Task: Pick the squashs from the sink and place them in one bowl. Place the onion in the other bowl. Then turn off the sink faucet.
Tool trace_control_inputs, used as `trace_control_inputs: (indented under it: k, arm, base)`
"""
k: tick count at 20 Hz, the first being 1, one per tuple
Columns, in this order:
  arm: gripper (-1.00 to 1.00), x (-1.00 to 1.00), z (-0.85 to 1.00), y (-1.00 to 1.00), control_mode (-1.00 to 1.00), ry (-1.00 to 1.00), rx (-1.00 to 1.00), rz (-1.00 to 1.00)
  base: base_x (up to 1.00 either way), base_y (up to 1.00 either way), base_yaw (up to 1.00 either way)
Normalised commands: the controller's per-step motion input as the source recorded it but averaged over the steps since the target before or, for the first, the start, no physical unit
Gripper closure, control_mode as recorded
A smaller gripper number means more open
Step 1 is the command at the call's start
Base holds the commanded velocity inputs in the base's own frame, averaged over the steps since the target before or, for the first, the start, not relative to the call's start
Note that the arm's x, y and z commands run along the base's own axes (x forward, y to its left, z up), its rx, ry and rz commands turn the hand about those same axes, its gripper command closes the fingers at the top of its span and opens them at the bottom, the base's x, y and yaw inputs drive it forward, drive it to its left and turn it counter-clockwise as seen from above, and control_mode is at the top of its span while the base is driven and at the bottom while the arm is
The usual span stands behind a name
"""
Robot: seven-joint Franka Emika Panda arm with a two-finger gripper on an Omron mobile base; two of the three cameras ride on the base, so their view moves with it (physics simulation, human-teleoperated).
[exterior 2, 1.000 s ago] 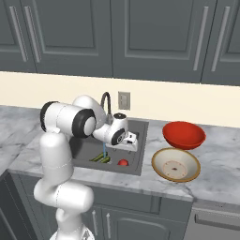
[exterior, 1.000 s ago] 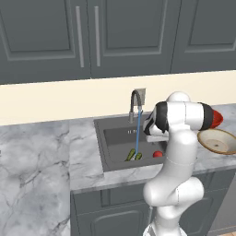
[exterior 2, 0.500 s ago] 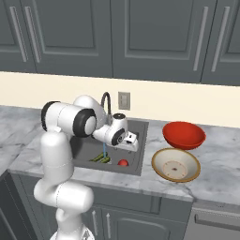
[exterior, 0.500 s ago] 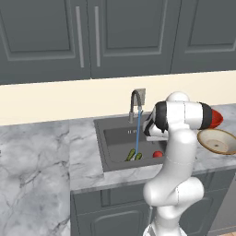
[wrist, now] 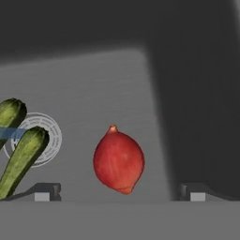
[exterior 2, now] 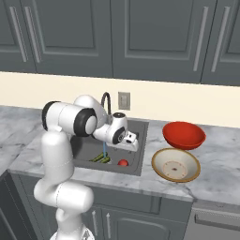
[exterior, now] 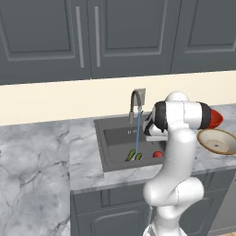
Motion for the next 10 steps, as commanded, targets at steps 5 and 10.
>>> trace_control_inputs:
  k: [5, 10]
  arm:
    - [-1.0, -0.1, -0.2, 0.17, -1.0, 0.1, 0.0, 0.04]
    - [-1.0, -0.22, -0.15, 0.23, -1.0, 0.04, 0.0, 0.04]
  base:
    - [0.0, 0.0, 0.0]
    - [0.0, 0.0, 0.0]
